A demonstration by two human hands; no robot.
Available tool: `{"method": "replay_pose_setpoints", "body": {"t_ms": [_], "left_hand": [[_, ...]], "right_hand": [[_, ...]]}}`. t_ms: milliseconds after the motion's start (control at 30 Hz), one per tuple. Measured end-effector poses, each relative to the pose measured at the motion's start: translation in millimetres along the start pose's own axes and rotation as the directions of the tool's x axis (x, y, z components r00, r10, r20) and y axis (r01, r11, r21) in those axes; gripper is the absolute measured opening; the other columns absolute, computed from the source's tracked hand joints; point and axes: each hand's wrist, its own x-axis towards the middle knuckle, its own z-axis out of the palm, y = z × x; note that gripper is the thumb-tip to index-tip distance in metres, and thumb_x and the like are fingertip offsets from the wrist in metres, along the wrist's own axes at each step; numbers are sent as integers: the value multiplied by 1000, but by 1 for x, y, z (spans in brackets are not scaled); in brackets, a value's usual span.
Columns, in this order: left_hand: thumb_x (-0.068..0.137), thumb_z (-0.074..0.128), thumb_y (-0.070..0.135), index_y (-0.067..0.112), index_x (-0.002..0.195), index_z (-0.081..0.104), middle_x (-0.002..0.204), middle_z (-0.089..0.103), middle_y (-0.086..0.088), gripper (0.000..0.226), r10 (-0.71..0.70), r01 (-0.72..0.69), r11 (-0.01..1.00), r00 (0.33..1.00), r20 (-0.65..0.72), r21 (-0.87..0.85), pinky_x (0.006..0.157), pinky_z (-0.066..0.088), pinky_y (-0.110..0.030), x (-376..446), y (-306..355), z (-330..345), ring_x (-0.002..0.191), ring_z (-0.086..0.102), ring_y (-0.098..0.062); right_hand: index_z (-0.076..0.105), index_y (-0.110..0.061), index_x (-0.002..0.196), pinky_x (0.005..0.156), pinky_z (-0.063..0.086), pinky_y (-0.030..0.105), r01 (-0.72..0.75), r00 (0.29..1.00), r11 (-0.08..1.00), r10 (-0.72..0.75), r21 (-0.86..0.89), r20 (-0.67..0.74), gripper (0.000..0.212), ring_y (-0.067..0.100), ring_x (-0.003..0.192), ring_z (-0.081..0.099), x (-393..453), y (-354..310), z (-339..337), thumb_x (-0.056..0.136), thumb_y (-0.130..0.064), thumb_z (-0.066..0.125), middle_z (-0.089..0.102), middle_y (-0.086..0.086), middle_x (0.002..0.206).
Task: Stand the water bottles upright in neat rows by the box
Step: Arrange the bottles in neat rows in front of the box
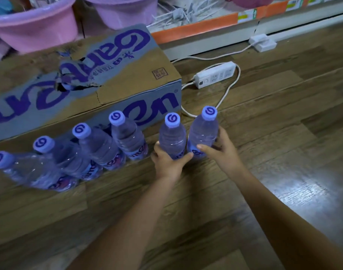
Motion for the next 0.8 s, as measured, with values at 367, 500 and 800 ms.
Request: {"method": "replay_pose_setpoints", "body": {"t_ms": [367,500,800], "left_hand": [[76,73,22,6,133,36,139,38,-18,70,-142,107,985,950,-279,-136,105,33,-35,33,12,6,127,39,-34],[76,73,22,5,120,49,124,58,-12,53,-349,221,888,895,-277,-404,101,42,-36,30,3,12,115,54,-29],[85,57,-5,5,116,52,94,58,0,34,-493,327,351,861,123,-878,93,39,-20,23,18,-4,95,52,-12]], "right_hand": [[43,-22,133,106,42,44,-109,942,989,71,99,327,74,24,121,56,57,-21,22,68,-3,74,58,10,130],[38,-19,138,106,42,42,-122,955,980,74,155,286,72,25,124,54,58,-19,35,77,7,65,57,11,132],[56,-31,117,87,49,20,-171,976,954,130,246,173,52,3,95,64,52,-19,43,84,8,47,71,-21,93]]}}
